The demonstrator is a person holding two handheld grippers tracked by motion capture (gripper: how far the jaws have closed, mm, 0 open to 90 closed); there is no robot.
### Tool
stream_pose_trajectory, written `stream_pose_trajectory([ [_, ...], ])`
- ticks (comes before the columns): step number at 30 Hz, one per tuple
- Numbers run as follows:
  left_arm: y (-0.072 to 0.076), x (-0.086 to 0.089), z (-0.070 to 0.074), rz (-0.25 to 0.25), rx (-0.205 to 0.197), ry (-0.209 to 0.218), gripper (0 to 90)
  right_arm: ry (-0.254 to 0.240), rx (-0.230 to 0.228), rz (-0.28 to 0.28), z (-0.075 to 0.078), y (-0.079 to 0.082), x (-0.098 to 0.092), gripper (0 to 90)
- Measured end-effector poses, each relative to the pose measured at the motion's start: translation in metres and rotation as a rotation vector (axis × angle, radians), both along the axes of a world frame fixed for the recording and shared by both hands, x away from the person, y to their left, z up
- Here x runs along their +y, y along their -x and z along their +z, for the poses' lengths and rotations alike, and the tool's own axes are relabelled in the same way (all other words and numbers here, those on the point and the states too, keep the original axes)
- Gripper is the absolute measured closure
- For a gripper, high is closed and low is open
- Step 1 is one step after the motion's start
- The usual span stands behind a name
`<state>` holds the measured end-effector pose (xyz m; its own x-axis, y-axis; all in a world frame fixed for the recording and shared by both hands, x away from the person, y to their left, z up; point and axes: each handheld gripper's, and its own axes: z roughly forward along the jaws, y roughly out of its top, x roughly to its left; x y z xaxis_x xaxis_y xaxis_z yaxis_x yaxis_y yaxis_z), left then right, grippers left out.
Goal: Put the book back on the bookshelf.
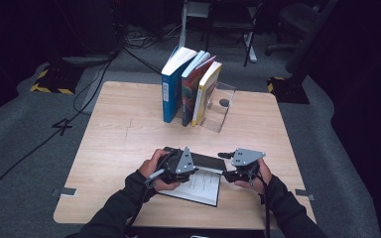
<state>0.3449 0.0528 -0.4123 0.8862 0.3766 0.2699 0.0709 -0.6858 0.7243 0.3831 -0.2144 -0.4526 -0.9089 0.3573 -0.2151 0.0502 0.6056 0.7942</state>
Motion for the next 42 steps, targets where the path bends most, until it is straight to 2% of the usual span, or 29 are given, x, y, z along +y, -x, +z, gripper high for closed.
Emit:
stream_pose_trajectory([
  [2, -0.001, 0.003, 0.001, 0.005, 0.005, 0.02, 57.7, -0.014, 0.023, -0.01, -0.005, -0.006, -0.005, 48.2],
  [3, -0.003, 0.005, 0.001, 0.007, 0.01, 0.028, 57.5, -0.029, 0.034, 0.006, -0.006, -0.007, -0.007, 57.5],
  [4, -0.003, 0.005, 0.001, 0.007, 0.01, 0.028, 57.3, -0.029, 0.034, 0.006, -0.006, -0.007, -0.007, 57.5],
  [5, -0.003, 0.006, 0.001, 0.009, 0.019, 0.037, 57.3, -0.033, 0.015, 0.012, -0.007, -0.005, -0.006, 59.6],
  [8, -0.005, 0.009, 0.002, 0.006, 0.023, 0.062, 55.6, 0.031, -0.073, 0.021, -0.002, 0.002, 0.0, 65.0],
  [10, -0.006, 0.01, 0.003, 0.01, 0.022, 0.072, 53.6, 0.057, -0.092, 0.029, 0.002, 0.004, 0.002, 66.9],
  [11, -0.007, 0.011, 0.004, 0.024, 0.034, 0.086, 50.9, 0.074, -0.103, 0.036, 0.004, 0.005, 0.004, 68.0],
  [15, -0.009, 0.007, 0.008, 0.063, 0.004, 0.047, 39.6, 0.103, -0.119, 0.054, 0.012, 0.01, 0.01, 71.0],
  [18, -0.009, 0.009, 0.009, 0.052, 0.013, 0.046, 41.4, 0.103, -0.122, 0.061, 0.015, 0.011, 0.011, 71.2],
  [20, -0.009, 0.01, 0.01, 0.02, 0.031, 0.038, 49.9, 0.098, -0.121, 0.058, 0.016, 0.012, 0.012, 70.7],
  [21, -0.008, 0.01, 0.009, 0.016, 0.029, 0.035, 53.4, 0.095, -0.121, 0.056, 0.016, 0.012, 0.012, 70.1],
  [24, -0.005, 0.013, 0.006, 0.016, 0.014, 0.043, 55.8, 0.079, -0.116, 0.048, 0.015, 0.011, 0.013, 67.6],
  [25, -0.005, 0.014, 0.005, 0.013, 0.013, 0.049, 56.5, 0.055, -0.095, 0.037, 0.015, 0.009, 0.012, 66.0],
  [27, -0.005, 0.018, 0.003, 0.021, 0.015, 0.072, 56.8, 0.003, -0.058, 0.043, 0.016, 0.007, 0.01, 62.2],
  [28, -0.005, 0.02, 0.002, 0.029, 0.022, 0.085, 56.8, -0.022, -0.048, 0.042, 0.017, 0.007, 0.009, 55.5],
  [29, -0.005, 0.022, 0.002, 0.032, 0.018, 0.096, 56.9, -0.047, -0.05, 0.016, 0.019, 0.005, 0.006, 45.7],
  [33, -0.008, 0.037, 0.002, 0.057, 0.044, 0.187, 56.9, -0.1, -0.028, -0.04, 0.024, 0.001, -0.009, 41.2],
  [37, -0.01, 0.055, 0.002, 0.095, 0.077, 0.275, 57.0, -0.105, -0.019, -0.089, 0.024, -0.003, -0.023, 40.2],
  [39, -0.01, 0.062, 0.001, 0.107, 0.086, 0.309, 57.1, -0.123, 0.007, -0.109, 0.022, -0.007, -0.029, 40.6],
  [42, -0.011, 0.071, 0.0, 0.12, 0.095, 0.344, 57.2, -0.096, 0.016, -0.117, 0.016, -0.009, -0.026, 40.9],
])
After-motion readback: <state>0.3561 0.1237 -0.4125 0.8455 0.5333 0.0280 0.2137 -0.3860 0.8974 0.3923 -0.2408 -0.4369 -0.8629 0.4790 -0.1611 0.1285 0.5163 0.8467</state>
